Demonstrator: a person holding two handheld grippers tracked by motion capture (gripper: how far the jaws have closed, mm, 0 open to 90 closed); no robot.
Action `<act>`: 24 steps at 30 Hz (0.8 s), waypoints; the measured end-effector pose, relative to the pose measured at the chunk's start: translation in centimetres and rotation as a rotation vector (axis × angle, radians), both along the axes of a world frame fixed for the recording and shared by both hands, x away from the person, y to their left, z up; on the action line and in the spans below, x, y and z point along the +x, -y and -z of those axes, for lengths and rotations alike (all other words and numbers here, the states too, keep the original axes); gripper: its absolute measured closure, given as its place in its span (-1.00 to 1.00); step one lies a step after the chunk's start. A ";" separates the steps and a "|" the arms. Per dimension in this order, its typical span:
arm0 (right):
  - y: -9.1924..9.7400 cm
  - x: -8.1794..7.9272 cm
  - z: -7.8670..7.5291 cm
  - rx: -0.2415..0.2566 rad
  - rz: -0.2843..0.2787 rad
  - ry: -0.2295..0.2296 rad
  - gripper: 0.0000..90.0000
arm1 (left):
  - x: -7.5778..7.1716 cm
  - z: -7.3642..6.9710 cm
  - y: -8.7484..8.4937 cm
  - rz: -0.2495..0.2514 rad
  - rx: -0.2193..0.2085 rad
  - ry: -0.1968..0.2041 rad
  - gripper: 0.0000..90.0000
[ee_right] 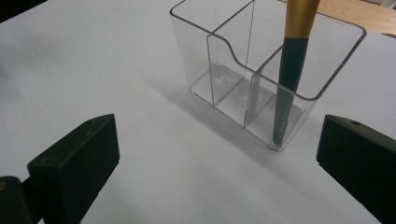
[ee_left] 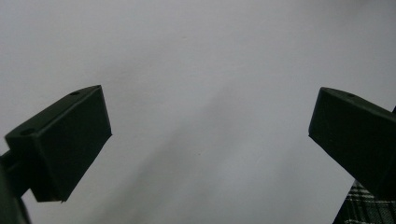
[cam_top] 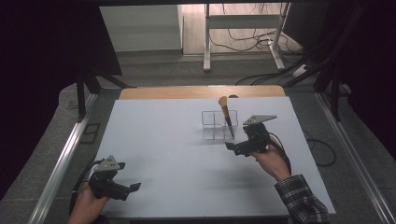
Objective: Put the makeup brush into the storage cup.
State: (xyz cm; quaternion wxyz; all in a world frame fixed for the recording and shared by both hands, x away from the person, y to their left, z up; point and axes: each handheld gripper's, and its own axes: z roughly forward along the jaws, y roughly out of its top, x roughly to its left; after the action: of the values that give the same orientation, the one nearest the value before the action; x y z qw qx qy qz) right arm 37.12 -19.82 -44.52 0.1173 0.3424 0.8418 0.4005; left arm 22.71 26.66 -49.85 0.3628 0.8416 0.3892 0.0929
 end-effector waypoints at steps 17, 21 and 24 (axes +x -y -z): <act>0.8 -1.2 1.1 -0.022 -0.003 -0.010 -1.00 | 0.0 0.0 -0.2 -0.015 -0.006 0.005 -1.00; 0.8 -1.6 1.4 -0.031 -0.008 -0.017 -1.00 | 0.0 0.0 -0.1 -0.014 -0.003 0.005 -1.00; 0.7 -1.9 1.6 -0.040 -0.019 -0.022 -1.00 | 0.0 0.0 -0.2 -0.018 -0.009 0.006 -1.00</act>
State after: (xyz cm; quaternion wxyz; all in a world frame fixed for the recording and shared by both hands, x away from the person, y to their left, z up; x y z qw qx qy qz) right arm 35.19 -20.55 -46.15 0.1110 0.3366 0.8541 0.3807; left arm 22.72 26.81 -49.87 0.3668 0.8363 0.3958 0.0971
